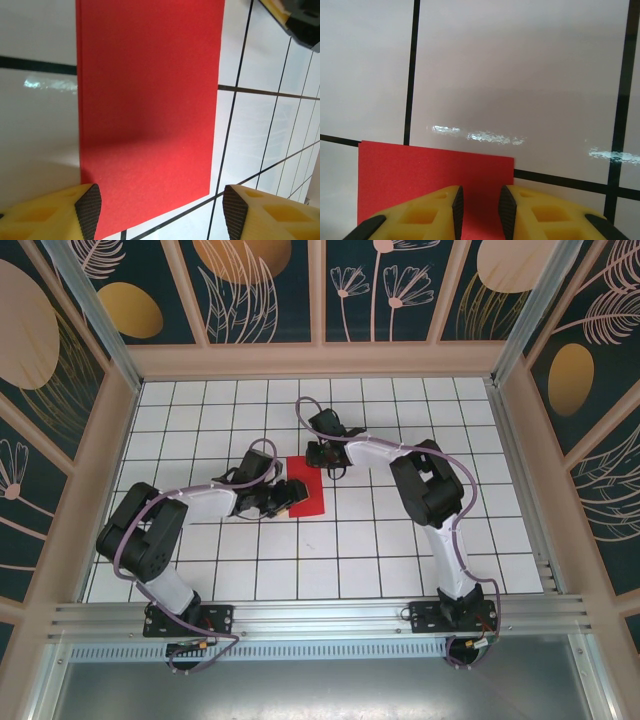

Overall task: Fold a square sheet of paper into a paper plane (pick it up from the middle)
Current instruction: First fold the square sheet of paper in half at the center of the table.

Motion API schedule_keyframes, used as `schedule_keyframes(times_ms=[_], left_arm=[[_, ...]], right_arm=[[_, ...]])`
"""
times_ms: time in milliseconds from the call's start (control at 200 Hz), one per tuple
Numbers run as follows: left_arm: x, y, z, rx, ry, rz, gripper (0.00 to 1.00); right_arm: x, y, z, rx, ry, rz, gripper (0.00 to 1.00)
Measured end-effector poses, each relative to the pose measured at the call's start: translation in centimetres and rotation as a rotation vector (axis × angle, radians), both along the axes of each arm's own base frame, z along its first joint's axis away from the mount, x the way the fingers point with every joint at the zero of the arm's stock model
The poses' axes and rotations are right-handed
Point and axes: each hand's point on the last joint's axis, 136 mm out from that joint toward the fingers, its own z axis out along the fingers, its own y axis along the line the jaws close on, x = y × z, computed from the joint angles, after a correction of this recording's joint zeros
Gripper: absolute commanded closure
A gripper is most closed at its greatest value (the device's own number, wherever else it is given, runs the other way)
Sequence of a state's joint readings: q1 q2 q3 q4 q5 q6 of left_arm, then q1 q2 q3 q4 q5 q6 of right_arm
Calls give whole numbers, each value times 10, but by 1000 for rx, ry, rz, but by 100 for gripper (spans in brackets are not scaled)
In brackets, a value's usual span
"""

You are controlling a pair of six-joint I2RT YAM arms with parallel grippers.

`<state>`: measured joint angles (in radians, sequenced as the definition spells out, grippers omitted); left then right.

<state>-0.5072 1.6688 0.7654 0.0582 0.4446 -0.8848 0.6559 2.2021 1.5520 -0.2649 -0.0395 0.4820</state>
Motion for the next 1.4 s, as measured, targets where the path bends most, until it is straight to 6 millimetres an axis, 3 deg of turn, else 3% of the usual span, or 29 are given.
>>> schedule_keyframes(times_ms=[300,615,1401], left_arm=[[7,-2,1,16,-21,-10,32],[16,17,-5,156,-45,17,32],[12,-2,-9,200,-46,-55,33]], right_arm=[[0,0,0,13,-5,-1,68],[0,0,0,14,-5,-2,68],[0,0,-1,17,-6,-5,68]])
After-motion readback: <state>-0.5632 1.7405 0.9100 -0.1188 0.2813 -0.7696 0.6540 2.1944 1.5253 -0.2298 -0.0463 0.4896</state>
